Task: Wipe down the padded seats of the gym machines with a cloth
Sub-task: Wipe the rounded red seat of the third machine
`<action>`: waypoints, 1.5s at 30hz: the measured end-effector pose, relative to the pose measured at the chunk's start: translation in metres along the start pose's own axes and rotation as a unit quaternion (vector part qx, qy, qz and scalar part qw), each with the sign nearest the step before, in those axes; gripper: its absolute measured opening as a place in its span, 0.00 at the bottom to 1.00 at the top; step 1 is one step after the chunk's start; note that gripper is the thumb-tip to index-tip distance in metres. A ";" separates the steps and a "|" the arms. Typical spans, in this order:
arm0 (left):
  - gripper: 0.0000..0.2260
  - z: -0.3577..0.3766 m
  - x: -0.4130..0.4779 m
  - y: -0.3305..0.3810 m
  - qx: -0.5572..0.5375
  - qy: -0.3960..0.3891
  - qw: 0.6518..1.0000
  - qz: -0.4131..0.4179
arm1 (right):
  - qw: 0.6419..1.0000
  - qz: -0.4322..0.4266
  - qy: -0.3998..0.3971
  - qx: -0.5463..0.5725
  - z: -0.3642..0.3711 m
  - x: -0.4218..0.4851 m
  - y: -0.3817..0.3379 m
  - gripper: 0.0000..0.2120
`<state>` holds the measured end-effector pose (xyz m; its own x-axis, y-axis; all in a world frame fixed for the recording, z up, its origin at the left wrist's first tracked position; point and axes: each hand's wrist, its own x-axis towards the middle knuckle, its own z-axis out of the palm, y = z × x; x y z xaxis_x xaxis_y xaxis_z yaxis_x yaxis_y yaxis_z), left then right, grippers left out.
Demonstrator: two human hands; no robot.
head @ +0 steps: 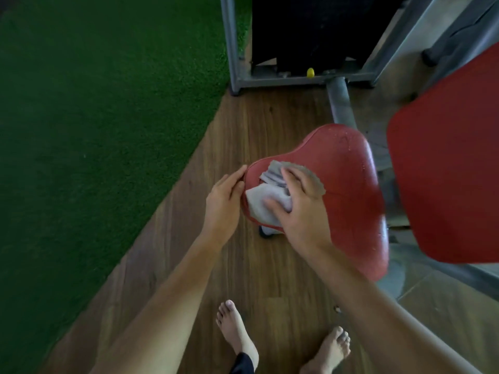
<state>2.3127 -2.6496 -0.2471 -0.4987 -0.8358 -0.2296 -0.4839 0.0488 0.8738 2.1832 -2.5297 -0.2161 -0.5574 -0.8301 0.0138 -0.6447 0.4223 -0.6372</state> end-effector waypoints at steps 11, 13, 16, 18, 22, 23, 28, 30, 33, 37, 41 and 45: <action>0.16 -0.005 0.014 -0.002 -0.065 -0.013 0.997 -0.044 | 0.998 0.003 0.059 -0.026 0.023 0.068 -0.010 0.22; 0.15 -0.004 0.017 -0.004 -0.088 -0.016 0.995 -0.049 | 0.998 0.009 0.056 -0.031 0.025 0.064 -0.015 0.24; 0.17 -0.006 0.023 -0.003 -0.100 -0.025 0.994 -0.044 | 0.999 -0.008 0.021 -0.044 0.024 0.047 -0.015 0.30; 0.18 -0.007 0.025 -0.003 -0.125 -0.035 0.990 -0.053 | 0.999 -0.014 0.006 -0.049 0.021 0.041 -0.012 0.30; 0.17 -0.009 0.034 -0.014 -0.086 -0.047 0.994 -0.040 | 1.000 0.019 0.024 -0.007 0.014 0.058 -0.007 0.23; 0.17 -0.010 0.035 -0.014 -0.073 -0.051 0.995 -0.039 | 0.999 0.025 0.030 0.004 0.010 0.059 -0.005 0.21; 0.17 -0.010 0.032 -0.010 -0.090 -0.057 0.993 -0.052 | 0.999 0.024 0.037 0.001 -0.008 0.020 0.010 0.18; 0.17 -0.011 0.030 -0.008 -0.097 -0.057 0.992 -0.065 | 0.998 0.020 0.052 -0.025 -0.004 0.022 0.010 0.16; 0.17 -0.016 0.032 -0.005 -0.091 -0.066 0.991 -0.069 | 0.994 0.041 0.096 -0.028 0.012 0.055 -0.001 0.15; 0.17 -0.017 0.032 0.000 -0.077 -0.062 0.993 -0.061 | 0.997 0.020 0.066 -0.014 0.015 0.061 -0.002 0.16; 0.17 -0.013 0.022 0.009 -0.063 -0.055 0.995 -0.058 | 1.000 0.000 -0.007 -0.021 -0.010 0.018 0.028 0.18; 0.18 -0.011 0.012 0.017 0.007 -0.049 0.998 -0.044 | 0.999 0.032 -0.011 -0.038 -0.026 -0.014 0.045 0.20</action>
<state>2.3062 -2.6648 -0.2303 -0.5218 -0.7791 -0.3474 -0.5394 -0.0141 0.8419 2.1489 -2.4894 -0.2254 -0.5875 -0.8082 -0.0416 -0.6464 0.4996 -0.5767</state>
